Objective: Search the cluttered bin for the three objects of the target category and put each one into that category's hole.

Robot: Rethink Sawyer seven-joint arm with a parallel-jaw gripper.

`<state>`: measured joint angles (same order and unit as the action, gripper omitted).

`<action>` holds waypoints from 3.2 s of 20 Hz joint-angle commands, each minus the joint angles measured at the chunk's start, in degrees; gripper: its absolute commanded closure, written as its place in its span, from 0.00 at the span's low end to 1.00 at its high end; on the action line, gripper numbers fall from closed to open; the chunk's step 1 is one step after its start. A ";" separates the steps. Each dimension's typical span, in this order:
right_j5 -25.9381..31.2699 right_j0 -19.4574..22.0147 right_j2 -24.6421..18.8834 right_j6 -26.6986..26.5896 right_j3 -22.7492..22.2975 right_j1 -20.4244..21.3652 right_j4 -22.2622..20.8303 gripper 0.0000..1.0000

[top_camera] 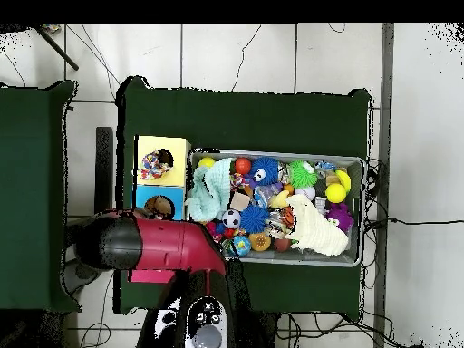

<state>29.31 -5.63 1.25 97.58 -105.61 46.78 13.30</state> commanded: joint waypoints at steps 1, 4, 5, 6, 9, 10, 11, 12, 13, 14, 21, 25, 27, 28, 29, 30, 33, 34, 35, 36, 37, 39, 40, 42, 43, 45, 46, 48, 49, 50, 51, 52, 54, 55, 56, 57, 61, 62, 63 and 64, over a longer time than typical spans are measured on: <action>-4.34 -0.55 -0.33 9.07 4.90 -4.61 -2.22 1.00; -4.67 -0.56 -0.36 9.08 5.63 -5.35 -1.89 1.00; -4.82 -0.62 -0.27 9.18 5.98 -5.67 -1.80 1.00; -4.95 -0.69 -0.15 9.27 6.24 -5.95 -1.75 1.00; -5.92 -0.86 0.19 9.89 7.11 -7.01 -1.33 1.00; -6.12 -0.91 0.34 10.08 7.33 -7.25 -1.23 1.00; -6.51 -1.12 0.80 10.51 7.67 -7.59 -1.15 1.00; -6.70 -1.18 1.04 10.63 7.92 -7.81 -1.12 1.00; -7.18 -1.20 1.31 10.71 8.11 -8.07 -1.16 1.00; -7.52 -1.14 1.35 10.69 8.26 -8.22 -1.11 1.00; -9.99 -1.26 1.85 10.57 8.97 -9.22 -0.99 1.00; -11.87 -1.43 2.22 10.78 9.28 -10.03 -0.72 1.00; -13.04 -1.47 2.23 11.03 9.18 -10.51 -0.53 1.00; -13.39 -1.49 2.18 11.03 9.11 -10.68 -0.47 1.00; -14.18 -1.59 2.12 11.16 9.21 -11.12 -0.37 1.00; -14.54 -1.73 2.18 11.28 9.19 -11.36 -0.26 1.00; -15.75 -2.53 2.53 11.96 10.27 -12.96 0.43 1.00; -15.99 -2.83 2.75 12.00 10.54 -13.30 0.55 1.00; -16.08 -3.22 3.12 12.18 11.24 -13.97 0.78 1.00; -16.37 -3.40 3.23 12.28 11.42 -14.29 0.96 1.00; -16.70 -3.57 3.29 12.40 11.63 -14.56 1.19 1.00; -16.86 -3.98 3.60 12.57 12.21 -15.21 1.56 1.00; -16.94 -4.15 3.75 12.63 12.44 -15.49 1.74 1.00; -17.47 -4.36 3.64 12.83 12.82 -16.14 2.15 1.00; -17.66 -4.40 3.59 12.88 12.88 -16.22 2.30 1.00; -18.04 -4.66 3.88 13.13 13.07 -16.46 2.53 1.00; -18.25 -4.74 3.98 13.26 13.11 -16.55 2.62 1.00; -18.89 -4.96 4.31 13.44 13.26 -16.84 2.78 1.00; -19.26 -5.16 4.62 13.52 13.48 -17.21 2.81 1.00; -19.33 -5.26 4.76 13.52 13.65 -17.45 2.83 1.00; -19.32 -5.32 4.84 13.47 13.48 -17.40 2.75 1.00; -19.20 -5.25 4.74 13.43 13.31 -17.31 2.74 1.00; -19.16 -5.12 4.73 13.27 13.01 -17.11 2.65 1.00; -18.95 -5.21 5.06 13.27 12.86 -17.14 2.59 1.00; -18.55 -5.14 5.07 13.06 12.72 -17.13 2.44 1.00; -18.15 -4.81 4.74 12.54 12.17 -16.72 2.05 1.00; -13.29 -2.71 2.78 9.25 9.50 -13.54 0.60 1.00; -11.97 -2.31 2.38 8.54 9.00 -12.80 0.41 1.00; -10.41 -1.63 1.61 7.75 8.09 -11.56 0.37 1.00; -9.54 -1.39 1.36 7.41 7.69 -10.92 0.35 1.00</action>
<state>14.67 -10.47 6.76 97.58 -94.57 34.69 13.70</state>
